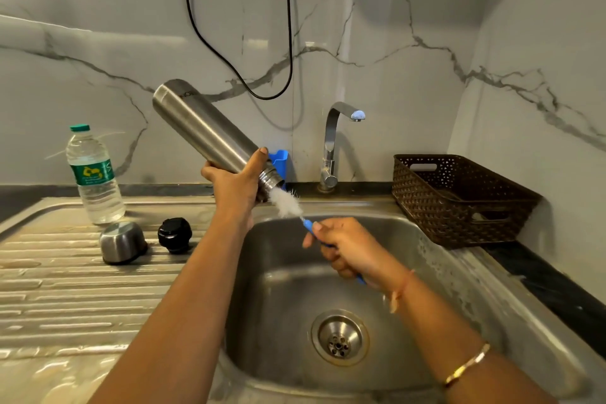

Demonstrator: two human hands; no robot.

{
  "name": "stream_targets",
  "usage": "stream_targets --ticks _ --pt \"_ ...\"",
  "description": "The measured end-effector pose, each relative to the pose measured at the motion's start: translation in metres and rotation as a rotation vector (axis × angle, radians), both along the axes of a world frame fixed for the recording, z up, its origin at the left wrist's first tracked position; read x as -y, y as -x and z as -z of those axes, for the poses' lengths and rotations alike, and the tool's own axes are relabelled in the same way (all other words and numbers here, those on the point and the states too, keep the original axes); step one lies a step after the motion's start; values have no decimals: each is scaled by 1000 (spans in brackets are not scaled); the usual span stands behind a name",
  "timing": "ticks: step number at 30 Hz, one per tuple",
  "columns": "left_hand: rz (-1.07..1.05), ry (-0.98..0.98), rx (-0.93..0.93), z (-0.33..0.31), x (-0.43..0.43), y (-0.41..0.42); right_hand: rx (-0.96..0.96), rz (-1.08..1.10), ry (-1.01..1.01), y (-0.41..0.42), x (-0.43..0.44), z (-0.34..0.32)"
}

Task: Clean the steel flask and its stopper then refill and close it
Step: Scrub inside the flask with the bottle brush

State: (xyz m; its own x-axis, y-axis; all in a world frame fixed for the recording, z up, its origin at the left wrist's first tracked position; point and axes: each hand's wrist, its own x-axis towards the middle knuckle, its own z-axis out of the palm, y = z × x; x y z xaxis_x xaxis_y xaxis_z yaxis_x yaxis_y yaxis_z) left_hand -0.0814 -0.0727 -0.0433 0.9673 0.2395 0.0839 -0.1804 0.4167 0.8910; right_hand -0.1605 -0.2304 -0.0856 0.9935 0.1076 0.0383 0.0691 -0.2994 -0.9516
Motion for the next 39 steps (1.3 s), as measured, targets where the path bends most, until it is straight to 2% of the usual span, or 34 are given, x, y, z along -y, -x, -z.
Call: stream_targets --ticks 1,3,4,7,8,9,11,13,14,16,17,18,20,21,22,24,25,26,28,30,31,33,34,35,37,38,39 --pt "12 -5 1 0 1 0 -121 -62 -182 -1 8 -2" --pt "21 -24 1 2 4 1 -99 -66 -181 -1 16 2" --pt "12 -43 2 2 6 1 15 -10 -37 1 16 8" --pt "-16 -52 4 3 8 -1 577 301 892 0 10 26" --pt "-25 -36 8 2 6 -2 693 398 1024 0 11 27" --pt "-32 -11 12 1 3 -3 762 457 1068 0 9 27" --pt "-48 19 15 -1 -1 -3 840 507 1068 0 4 25" --pt "-53 17 9 -1 -4 -1 731 420 960 2 -6 21" --pt "-53 14 4 -1 -5 -2 548 290 753 4 -10 16" --pt "-32 24 -1 1 -5 -2 41 9 68 6 -3 6" --pt "-12 32 -1 2 -4 -2 -150 -83 -191 6 4 4" --pt "7 32 4 3 -2 -2 -235 -113 -313 6 11 2" --pt "21 -17 8 5 4 -2 -223 -84 -292 11 14 2" --pt "15 -35 17 5 7 -2 -114 -15 -164 12 13 5" --pt "4 -42 25 5 8 -3 48 81 71 14 8 7" --pt "-22 -32 39 5 10 -6 412 260 693 14 1 14" --pt "-33 -24 41 6 11 -7 562 372 921 11 0 20" --pt "-39 -20 42 6 12 -6 649 462 1029 9 0 23" --pt "-46 -22 40 6 12 -5 697 552 1091 8 -3 24" --pt "-41 -34 40 6 8 -5 594 460 981 7 -8 22" --pt "-32 -39 44 5 5 -5 478 328 747 7 -9 19" --pt "-2 -38 44 3 0 -5 101 79 130 4 -2 13" --pt "15 -35 44 2 -1 -4 -67 -32 -99 4 4 10" --pt "29 -37 45 2 0 -3 -173 -95 -236 4 9 8" --pt "30 -66 52 2 4 -1 -217 -112 -269 7 13 7" --pt "24 -82 55 3 6 -1 -147 -59 -166 9 12 12" --pt "13 -92 58 4 8 -1 -9 46 68 11 8 15"
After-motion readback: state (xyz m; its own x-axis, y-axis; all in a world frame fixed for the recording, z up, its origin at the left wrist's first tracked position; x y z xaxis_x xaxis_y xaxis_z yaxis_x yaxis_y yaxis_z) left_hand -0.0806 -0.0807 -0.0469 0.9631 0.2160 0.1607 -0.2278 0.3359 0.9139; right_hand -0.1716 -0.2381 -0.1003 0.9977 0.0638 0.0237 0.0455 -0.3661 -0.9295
